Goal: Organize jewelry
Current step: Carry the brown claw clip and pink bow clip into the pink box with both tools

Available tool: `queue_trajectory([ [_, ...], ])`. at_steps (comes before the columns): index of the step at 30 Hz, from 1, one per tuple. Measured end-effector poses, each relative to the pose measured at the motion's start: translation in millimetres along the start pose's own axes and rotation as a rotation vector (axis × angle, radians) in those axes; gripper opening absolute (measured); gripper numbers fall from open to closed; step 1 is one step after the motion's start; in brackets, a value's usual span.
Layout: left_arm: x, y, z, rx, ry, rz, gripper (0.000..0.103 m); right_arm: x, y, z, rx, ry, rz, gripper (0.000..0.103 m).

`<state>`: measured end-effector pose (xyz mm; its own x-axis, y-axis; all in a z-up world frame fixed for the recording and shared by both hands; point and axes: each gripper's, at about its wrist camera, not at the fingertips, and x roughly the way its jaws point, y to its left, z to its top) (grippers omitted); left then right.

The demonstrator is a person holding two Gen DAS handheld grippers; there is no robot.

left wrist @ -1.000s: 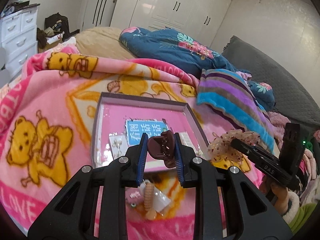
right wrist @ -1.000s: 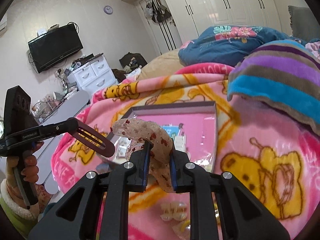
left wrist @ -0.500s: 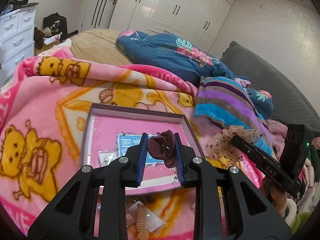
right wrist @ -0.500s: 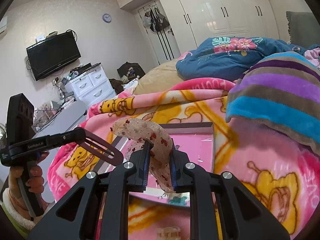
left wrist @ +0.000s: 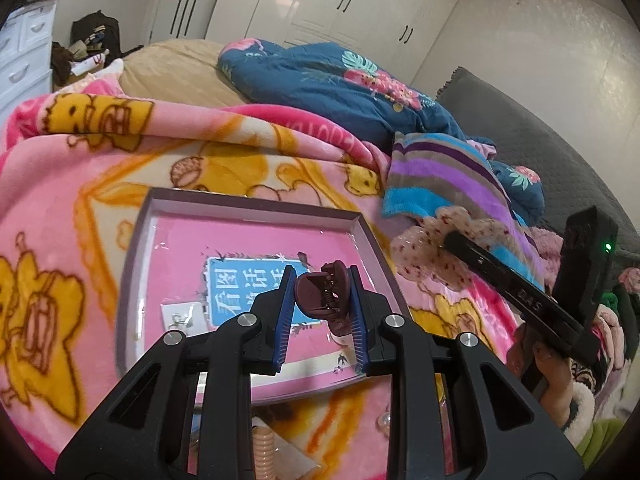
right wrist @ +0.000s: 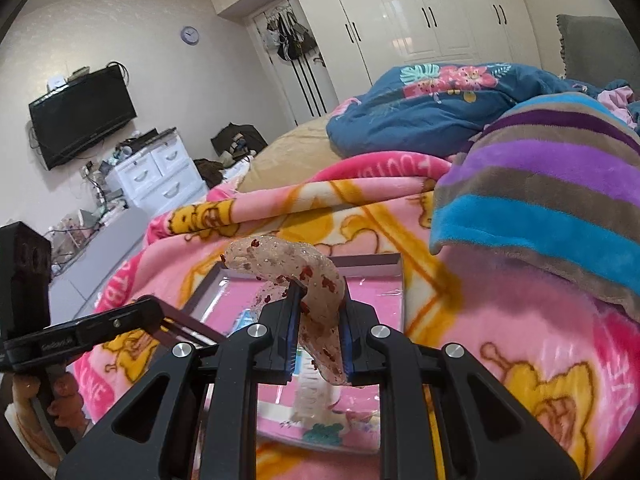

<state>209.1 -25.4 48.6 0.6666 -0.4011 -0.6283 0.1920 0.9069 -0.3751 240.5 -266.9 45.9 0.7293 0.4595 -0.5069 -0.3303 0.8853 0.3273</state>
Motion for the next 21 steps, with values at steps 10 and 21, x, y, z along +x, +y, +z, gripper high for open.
queue_trajectory([
  [10, 30, 4, -8, -0.019, 0.057, -0.044, 0.017, 37, -17, -9, 0.028, 0.07, -0.028, 0.016],
  [21, 49, 17, -17, -0.052, 0.105, -0.062, 0.018, 65, -24, -19, 0.054, 0.138, -0.039, 0.018],
])
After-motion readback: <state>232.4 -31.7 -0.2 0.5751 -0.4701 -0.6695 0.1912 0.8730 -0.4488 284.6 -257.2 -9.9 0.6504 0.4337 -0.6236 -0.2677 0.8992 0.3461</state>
